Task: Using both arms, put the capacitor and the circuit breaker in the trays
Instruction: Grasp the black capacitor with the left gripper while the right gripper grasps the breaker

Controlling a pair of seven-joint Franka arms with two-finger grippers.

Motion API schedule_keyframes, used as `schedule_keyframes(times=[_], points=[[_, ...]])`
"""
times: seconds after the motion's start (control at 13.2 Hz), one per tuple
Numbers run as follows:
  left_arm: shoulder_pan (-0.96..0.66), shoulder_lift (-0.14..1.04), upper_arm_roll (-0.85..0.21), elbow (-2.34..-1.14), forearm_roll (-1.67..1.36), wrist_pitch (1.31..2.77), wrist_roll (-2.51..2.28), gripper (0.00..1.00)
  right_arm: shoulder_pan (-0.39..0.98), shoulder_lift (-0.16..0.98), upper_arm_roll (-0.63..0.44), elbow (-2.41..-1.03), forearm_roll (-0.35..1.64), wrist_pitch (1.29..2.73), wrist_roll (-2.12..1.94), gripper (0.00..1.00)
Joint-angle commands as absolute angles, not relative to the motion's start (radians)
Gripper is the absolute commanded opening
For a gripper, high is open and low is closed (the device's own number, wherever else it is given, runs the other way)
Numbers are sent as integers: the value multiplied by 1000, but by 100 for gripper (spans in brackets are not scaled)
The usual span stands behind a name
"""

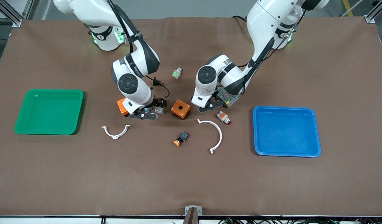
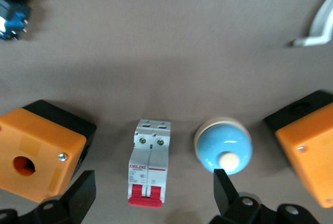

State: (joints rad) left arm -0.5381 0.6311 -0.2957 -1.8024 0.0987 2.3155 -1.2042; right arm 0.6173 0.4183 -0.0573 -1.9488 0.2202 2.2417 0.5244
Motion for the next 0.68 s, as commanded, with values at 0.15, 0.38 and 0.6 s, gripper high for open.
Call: schedule_keyframes(times=[0.15, 0.38, 0.6], points=[[-548, 644, -287, -1798, 124, 2338, -1233, 43, 653, 459, -61, -1995, 268, 2334, 532, 100], [-546, 647, -285, -1795, 126, 2336, -1244, 22, 675, 460, -61, -2040, 270, 2399, 532, 95], [-537, 623, -284, -1792, 126, 2332, -1246, 6, 670, 460, -61, -2036, 270, 2396, 532, 50]])
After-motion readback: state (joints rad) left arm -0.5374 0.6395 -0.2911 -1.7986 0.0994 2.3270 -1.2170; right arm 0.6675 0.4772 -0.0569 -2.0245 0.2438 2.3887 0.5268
